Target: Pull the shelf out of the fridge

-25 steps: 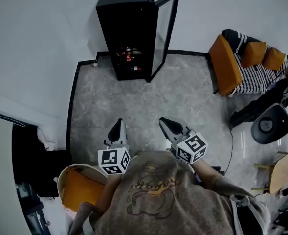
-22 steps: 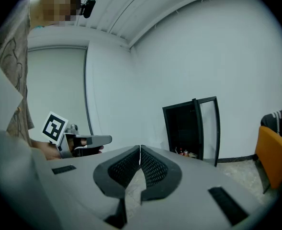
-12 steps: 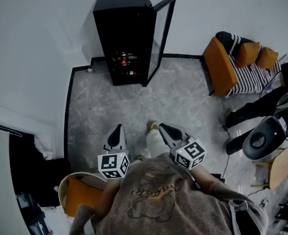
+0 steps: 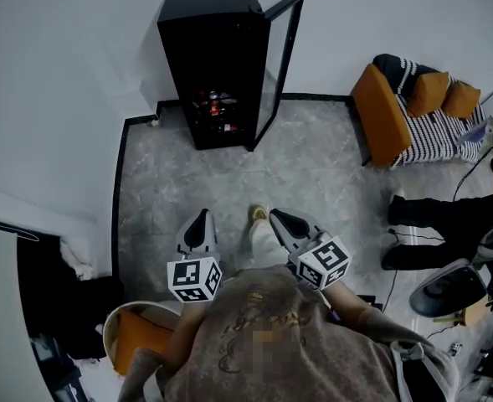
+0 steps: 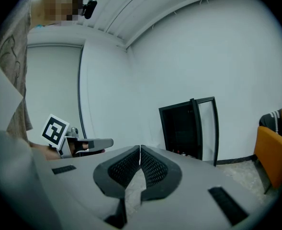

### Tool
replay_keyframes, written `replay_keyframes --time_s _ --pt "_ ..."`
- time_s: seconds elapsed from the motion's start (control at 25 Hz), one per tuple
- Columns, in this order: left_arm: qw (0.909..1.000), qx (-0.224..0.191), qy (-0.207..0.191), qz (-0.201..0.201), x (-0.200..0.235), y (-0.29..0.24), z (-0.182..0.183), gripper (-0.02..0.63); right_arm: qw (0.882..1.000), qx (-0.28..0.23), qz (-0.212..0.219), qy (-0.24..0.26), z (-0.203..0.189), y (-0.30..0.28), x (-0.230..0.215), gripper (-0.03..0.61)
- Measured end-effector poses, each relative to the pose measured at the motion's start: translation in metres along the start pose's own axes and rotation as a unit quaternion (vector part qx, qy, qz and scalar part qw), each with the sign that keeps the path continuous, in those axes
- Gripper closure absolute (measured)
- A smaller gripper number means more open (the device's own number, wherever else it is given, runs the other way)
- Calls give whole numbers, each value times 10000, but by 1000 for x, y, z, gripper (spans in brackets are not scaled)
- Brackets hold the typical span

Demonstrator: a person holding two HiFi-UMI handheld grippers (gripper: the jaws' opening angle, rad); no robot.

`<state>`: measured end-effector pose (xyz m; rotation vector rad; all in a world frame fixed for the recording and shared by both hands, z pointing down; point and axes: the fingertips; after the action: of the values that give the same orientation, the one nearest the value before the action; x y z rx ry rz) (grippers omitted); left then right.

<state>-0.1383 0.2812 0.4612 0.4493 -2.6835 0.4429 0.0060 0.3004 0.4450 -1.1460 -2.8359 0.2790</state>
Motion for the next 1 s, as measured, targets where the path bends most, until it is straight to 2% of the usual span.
replay_keyframes --time_s 0.36,1.0 --pt "10000 71 6 8 8 -31 4 611 10000 57 -22 -64 -5 -19 -23 557" --pt "9998 218 -14 5 20 -109 37 611 9997 115 -113 -174 10 -70 -91 557"
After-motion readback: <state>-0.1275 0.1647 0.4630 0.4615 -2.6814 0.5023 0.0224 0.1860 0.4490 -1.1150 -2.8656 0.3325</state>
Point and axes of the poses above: the fingertips, and each gripper's own axes: y backward along the fingers, x to its left, z out of its top, and after that the axes turned 13 degrees about y, right-handed
